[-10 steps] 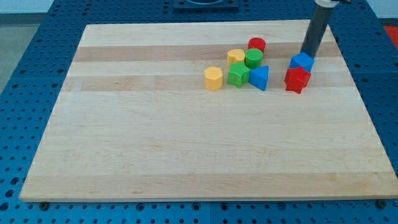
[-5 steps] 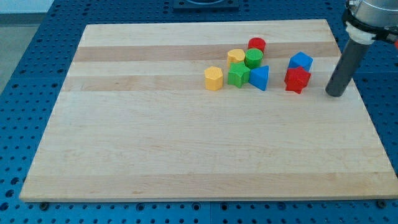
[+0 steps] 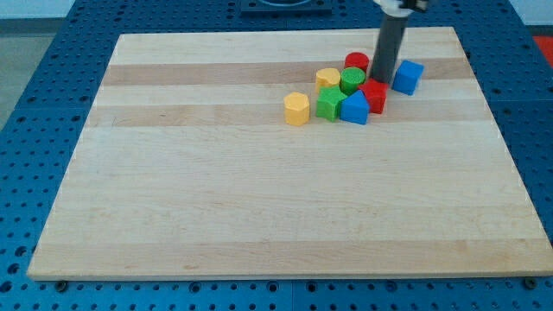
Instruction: Place the red circle to the left of the yellow heart
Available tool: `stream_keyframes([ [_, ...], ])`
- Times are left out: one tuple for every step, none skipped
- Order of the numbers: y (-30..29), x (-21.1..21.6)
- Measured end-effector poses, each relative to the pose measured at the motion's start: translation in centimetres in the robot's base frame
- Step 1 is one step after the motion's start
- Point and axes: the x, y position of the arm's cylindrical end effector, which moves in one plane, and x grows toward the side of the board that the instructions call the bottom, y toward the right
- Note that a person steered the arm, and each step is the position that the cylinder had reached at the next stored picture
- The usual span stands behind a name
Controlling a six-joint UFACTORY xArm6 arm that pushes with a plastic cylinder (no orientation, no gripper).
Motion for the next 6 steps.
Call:
stream_keyframes([
  [-1.2,-1.3],
  [-4.3,-2.9],
  [-4.5,-2.9],
  [-4.3,-2.8],
  [-2.7,-2.8],
  [-0.6,-6.0],
])
